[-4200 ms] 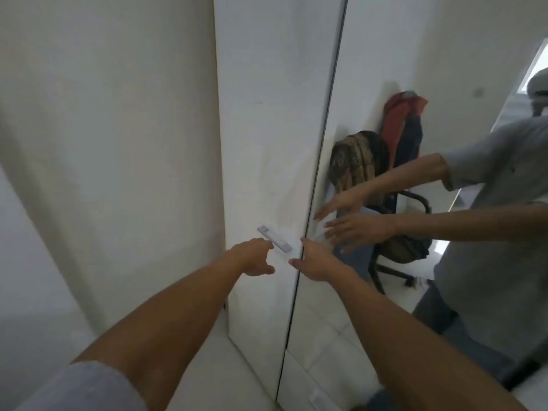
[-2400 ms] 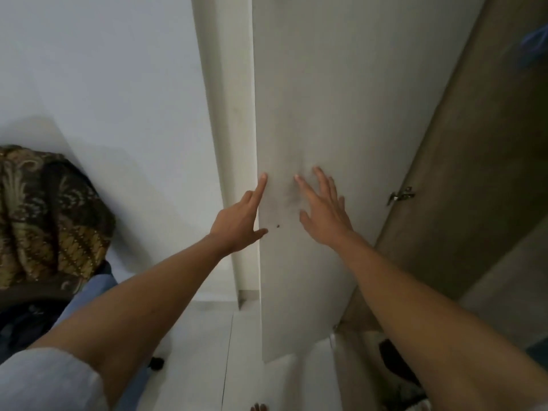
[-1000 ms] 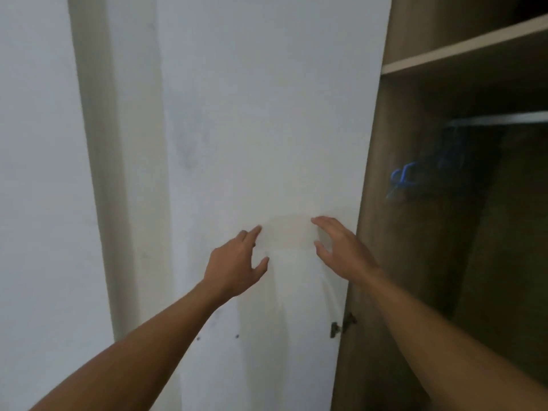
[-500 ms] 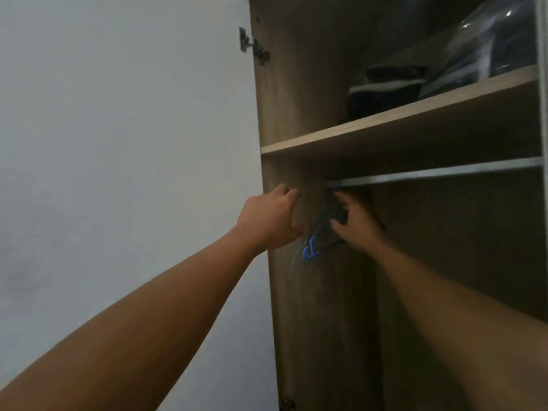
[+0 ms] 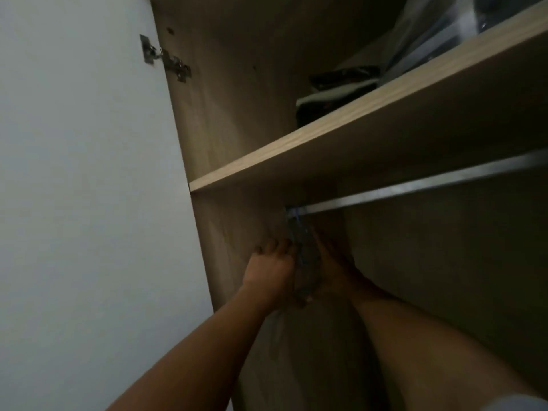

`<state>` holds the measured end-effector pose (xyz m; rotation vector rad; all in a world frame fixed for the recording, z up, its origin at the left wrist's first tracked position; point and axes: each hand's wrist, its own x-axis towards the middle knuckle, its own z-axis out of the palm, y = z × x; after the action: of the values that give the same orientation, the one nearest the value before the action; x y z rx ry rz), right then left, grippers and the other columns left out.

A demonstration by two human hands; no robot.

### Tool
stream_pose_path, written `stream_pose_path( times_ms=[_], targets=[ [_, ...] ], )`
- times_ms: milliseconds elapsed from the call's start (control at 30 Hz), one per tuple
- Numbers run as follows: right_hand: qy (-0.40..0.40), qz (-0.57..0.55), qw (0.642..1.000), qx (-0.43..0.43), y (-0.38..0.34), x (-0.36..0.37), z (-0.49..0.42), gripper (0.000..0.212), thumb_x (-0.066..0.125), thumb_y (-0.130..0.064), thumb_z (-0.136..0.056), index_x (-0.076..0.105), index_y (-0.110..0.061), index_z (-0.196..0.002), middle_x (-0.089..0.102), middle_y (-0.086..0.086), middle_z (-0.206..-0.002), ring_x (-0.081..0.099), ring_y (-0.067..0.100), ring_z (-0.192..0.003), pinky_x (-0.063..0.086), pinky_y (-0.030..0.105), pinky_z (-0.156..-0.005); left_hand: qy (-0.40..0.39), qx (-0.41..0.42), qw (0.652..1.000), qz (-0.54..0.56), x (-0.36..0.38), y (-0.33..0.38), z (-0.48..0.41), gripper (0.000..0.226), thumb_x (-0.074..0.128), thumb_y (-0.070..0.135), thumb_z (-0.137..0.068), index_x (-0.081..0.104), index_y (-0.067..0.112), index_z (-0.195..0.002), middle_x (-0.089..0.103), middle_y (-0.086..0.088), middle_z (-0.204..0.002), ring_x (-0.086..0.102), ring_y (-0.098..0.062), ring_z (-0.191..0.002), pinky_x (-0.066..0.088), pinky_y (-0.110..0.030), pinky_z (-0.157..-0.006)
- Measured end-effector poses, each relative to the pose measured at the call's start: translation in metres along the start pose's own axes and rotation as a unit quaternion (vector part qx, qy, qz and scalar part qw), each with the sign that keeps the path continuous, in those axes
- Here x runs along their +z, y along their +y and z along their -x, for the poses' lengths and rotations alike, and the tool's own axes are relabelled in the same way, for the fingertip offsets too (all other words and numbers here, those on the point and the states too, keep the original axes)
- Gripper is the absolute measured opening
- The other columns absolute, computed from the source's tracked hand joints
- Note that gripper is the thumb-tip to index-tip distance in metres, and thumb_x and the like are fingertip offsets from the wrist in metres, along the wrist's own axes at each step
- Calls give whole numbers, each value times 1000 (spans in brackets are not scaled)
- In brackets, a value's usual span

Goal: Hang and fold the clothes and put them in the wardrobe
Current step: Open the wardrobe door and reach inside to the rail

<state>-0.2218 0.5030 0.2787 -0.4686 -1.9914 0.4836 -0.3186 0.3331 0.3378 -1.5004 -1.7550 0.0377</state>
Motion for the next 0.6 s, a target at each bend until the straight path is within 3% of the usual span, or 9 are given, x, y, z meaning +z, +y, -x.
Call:
stream_pose_path(
  times_ms=[133,200,267,400,533,600],
  targets=[
    [-37,27,999,-1,20,17,-12,127,80,-49,-59,5,-22,-158,14,6,-164,17,21,-150,20,43,-123,-9,-8,1000,-22,16,-1,-7,114,83,59,-62,27,16,-152,38,-7,-149,40,-30,-131,34,-45,-105],
    [-32,43,999,0,17,14,-14,123,82,-45,-63,6,-31,-158,17,4,-164,20,22,-150,22,43,-122,6,-11,1000,-29,21,-5,-11,100,79,50,-73,29,15,-152,39,-8,-150,41,-31,-131,32,-43,-106],
    [-35,69,997,-17,13,14,-14,120,86,-32,-66,10,-28,-158,21,6,-163,23,24,-149,23,38,-122,8,-11,999,-36,24,-7,-14,90,75,43,-79,30,15,-152,39,-8,-150,40,-30,-132,30,-41,-106],
    [-21,68,996,-47,13,11,-17,126,89,-41,-60,1,-40,-151,16,7,-164,19,26,-150,21,44,-121,-10,-10,999,-49,24,-9,-19,102,81,44,-72,27,18,-154,38,-6,-149,38,-30,-132,29,-42,-107],
    [2,54,998,-38,10,5,-17,128,93,-33,-58,13,-30,-157,26,7,-160,28,26,-146,30,44,-117,-9,-11,999,-52,20,-8,-20,102,79,44,-72,24,19,-154,37,-5,-149,39,-29,-132,32,-40,-104],
    [20,51,997,-45,9,2,-17,130,93,-39,-54,14,-32,-157,31,6,-158,32,26,-144,33,46,-116,-5,-12,999,-37,15,-9,-21,101,79,40,-72,24,19,-154,36,-4,-149,41,-29,-130,37,-39,-101]
  ],
)
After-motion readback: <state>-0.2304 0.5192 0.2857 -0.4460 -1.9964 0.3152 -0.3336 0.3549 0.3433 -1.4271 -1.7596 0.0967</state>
